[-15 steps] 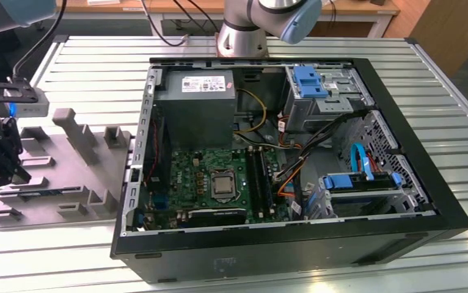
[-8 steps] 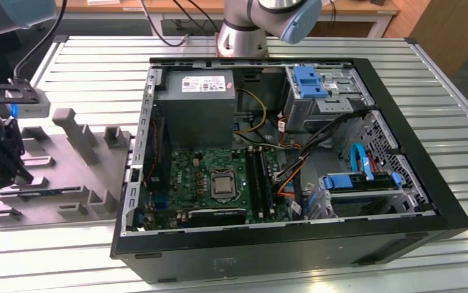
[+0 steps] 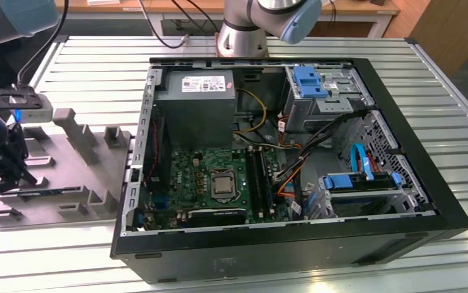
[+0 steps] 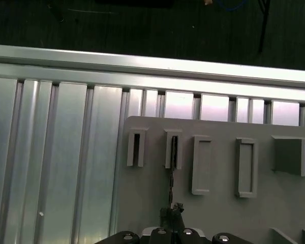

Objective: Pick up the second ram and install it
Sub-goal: 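Pick up the second ram and move it above second insertion slot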

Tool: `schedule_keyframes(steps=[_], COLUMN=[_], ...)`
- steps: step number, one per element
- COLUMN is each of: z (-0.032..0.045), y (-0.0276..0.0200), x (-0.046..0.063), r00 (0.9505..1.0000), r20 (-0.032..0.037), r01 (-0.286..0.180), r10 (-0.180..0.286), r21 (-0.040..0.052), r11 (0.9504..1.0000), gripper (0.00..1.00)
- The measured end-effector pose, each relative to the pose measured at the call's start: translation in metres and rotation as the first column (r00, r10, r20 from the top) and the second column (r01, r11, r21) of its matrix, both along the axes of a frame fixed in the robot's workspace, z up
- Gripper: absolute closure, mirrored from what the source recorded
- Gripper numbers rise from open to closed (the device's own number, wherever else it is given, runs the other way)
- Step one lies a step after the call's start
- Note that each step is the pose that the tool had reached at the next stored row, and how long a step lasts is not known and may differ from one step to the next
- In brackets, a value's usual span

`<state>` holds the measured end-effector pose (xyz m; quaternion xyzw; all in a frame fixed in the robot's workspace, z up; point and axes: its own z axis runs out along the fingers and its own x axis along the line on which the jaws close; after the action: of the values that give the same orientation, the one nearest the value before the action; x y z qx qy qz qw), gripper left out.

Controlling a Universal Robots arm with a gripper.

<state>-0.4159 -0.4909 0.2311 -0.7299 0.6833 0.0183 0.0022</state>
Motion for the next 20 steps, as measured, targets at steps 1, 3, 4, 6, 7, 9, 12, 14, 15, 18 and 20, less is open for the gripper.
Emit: schedule_keyframes(steps=[1,3,4,6,7,9,12,14,15,18,20], z=[-0.0009,-0.0026,-0.0033,-0.0053,-0.0059,-0.0068,-0.0081,-0.0085,-0.0090,-0.0116,-0.0121], y=[0.0000,0.0000,0.0000,-0.0001,-0.0001,-0.0001,-0.0001,-0.0001,0.0000,-0.0001,-0.0001], x=[-0.001,-0.004,-0.004,-0.005,-0.005,-0.005,-0.005,-0.005,-0.005,-0.005,-0.005], r00=[1.0000,1.0000,1.0000,1.0000,0.9999,0.9994,0.9989,0.9987,0.9986,0.9985,0.9985], r20=[0.0002,0.0008,0.0008,0.0012,0.0010,0.0008,0.0010,0.0008,0.0009,0.0011,0.0011], r01=[0.000,0.001,0.003,0.008,0.017,0.034,0.047,0.051,0.052,0.055,0.055], r10=[0.000,-0.001,-0.003,-0.008,-0.017,-0.034,-0.047,-0.051,-0.052,-0.055,-0.055], r21=[0.0000,0.0002,0.0001,0.0002,0.0001,-0.0001,0.0001,-0.0001,0.0000,0.0000,-0.0001], r11=[1.0000,1.0000,1.0000,1.0000,0.9999,0.9994,0.9989,0.9987,0.9986,0.9985,0.9985], gripper=[0.89,0.89,0.89,0.89,0.89,0.89,0.89,0.89,0.89,0.89,0.89])
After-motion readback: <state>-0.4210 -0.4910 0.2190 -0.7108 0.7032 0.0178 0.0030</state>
